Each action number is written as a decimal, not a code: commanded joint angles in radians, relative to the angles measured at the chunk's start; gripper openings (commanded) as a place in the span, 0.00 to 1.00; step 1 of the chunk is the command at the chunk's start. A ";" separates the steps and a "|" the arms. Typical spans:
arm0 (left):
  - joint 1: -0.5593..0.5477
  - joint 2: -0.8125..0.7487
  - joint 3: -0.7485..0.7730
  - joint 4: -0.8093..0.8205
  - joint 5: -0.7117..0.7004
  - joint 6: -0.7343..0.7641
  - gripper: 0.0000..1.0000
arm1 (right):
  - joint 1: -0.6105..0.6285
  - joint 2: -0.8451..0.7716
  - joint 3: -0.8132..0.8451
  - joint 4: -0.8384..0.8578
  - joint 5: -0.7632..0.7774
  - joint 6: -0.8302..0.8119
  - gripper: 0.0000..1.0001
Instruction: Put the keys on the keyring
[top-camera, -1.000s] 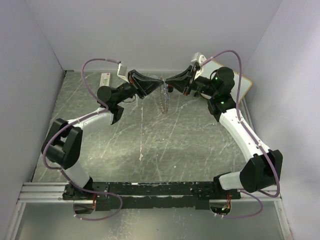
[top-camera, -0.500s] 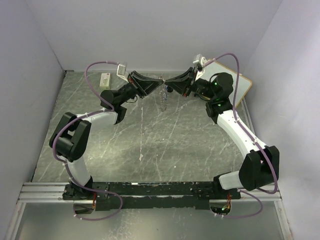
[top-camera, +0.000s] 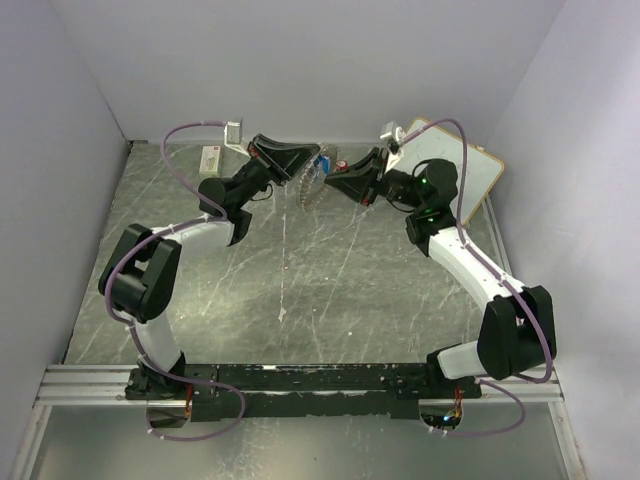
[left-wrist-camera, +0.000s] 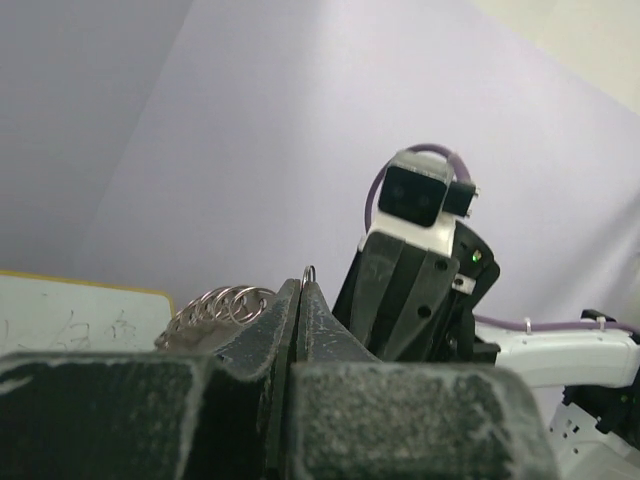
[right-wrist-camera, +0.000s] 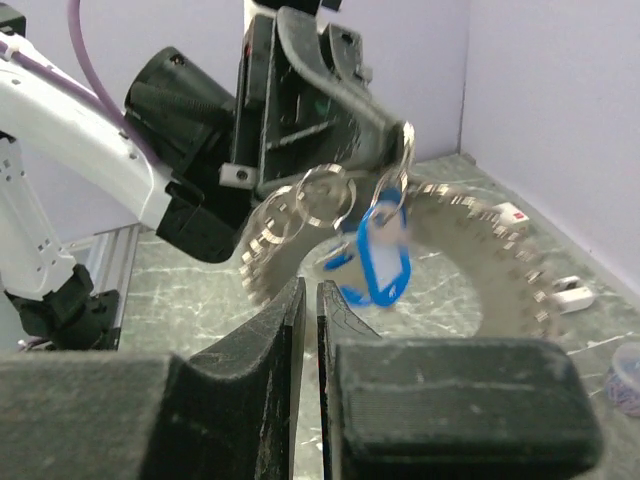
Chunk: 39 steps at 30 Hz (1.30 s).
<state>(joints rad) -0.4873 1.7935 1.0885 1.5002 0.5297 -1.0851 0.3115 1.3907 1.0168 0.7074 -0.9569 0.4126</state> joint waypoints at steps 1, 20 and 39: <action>0.007 -0.022 0.049 0.309 -0.073 -0.004 0.07 | 0.015 0.011 -0.041 0.050 -0.008 0.030 0.10; 0.016 -0.083 0.004 0.281 -0.006 0.012 0.07 | 0.014 -0.079 0.082 -0.137 0.127 -0.141 0.23; 0.018 -0.083 0.020 0.297 0.033 -0.028 0.07 | 0.017 -0.015 0.147 -0.044 0.150 0.072 0.32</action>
<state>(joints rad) -0.4747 1.7321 1.0870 1.5066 0.5549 -1.0939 0.3222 1.3575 1.1366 0.5900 -0.7738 0.4290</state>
